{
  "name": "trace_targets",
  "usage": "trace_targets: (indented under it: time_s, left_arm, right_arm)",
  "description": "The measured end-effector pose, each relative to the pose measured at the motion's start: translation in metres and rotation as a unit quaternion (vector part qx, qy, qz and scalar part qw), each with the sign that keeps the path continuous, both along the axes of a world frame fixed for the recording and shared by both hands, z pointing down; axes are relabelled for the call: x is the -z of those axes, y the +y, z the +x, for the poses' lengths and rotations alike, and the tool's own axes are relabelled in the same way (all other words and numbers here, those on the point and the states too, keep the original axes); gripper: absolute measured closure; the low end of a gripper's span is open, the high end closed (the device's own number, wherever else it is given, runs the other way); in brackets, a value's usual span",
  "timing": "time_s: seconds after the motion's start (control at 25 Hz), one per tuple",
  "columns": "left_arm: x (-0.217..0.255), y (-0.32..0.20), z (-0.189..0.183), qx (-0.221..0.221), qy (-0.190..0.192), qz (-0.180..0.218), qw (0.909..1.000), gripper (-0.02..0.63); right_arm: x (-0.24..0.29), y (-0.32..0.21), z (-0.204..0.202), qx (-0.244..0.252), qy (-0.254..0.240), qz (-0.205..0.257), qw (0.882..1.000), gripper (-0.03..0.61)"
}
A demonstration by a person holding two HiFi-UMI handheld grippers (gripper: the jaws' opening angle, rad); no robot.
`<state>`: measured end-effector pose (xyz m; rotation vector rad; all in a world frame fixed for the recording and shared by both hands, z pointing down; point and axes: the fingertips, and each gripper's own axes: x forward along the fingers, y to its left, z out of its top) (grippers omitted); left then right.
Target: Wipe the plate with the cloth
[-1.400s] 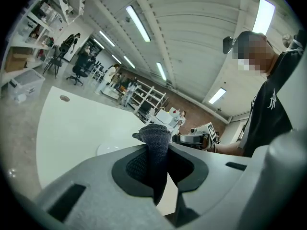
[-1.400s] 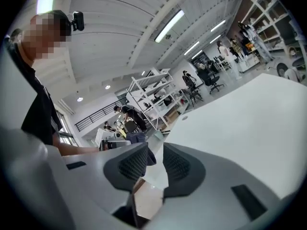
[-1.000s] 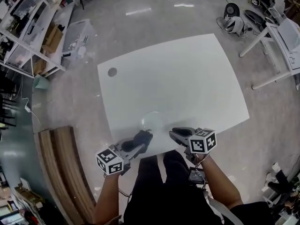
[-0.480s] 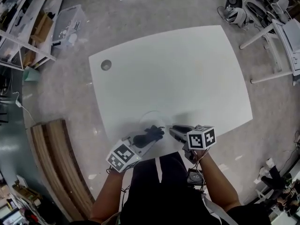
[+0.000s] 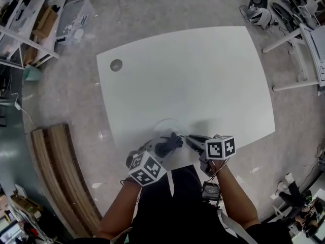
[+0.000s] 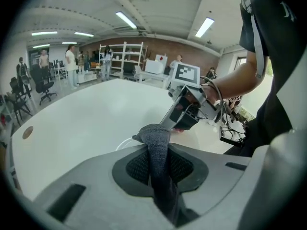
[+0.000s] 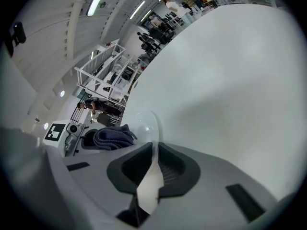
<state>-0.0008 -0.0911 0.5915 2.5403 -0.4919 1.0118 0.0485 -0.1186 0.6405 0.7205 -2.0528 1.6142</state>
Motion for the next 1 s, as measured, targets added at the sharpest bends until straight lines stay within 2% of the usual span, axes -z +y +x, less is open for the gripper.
trace_targets:
  time_s: [0.16, 0.36, 0.52, 0.72, 0.84, 1.0]
  left_arm:
    - [-0.008, -0.002, 0.007, -0.016, -0.020, 0.011, 0.9996, 0.560]
    - [-0.024, -0.018, 0.017, -0.057, -0.084, 0.050, 0.9936, 0.560]
    - [-0.025, -0.046, 0.007, -0.033, -0.100, 0.063, 0.9924, 0.560]
    - [-0.022, -0.065, -0.033, 0.010, -0.119, 0.065, 0.9907, 0.560]
    - [-0.018, -0.058, -0.059, 0.027, -0.130, 0.060, 0.9894, 0.560]
    - [-0.015, -0.025, -0.074, 0.022, -0.143, 0.043, 0.9885, 0.560]
  right_arm:
    - [-0.003, 0.000, 0.001, -0.002, -0.003, -0.001, 1.000, 0.546]
    - [-0.004, 0.000, 0.000, -0.006, -0.006, -0.002, 1.000, 0.551]
    - [-0.003, -0.001, 0.000, -0.006, -0.005, -0.003, 1.000, 0.552]
    - [-0.003, 0.000, 0.000, -0.018, -0.003, -0.002, 1.000, 0.554]
    - [-0.003, 0.000, 0.000, -0.025, -0.002, -0.001, 1.000, 0.554]
    - [-0.002, -0.002, 0.000, -0.036, -0.001, 0.003, 0.999, 0.555]
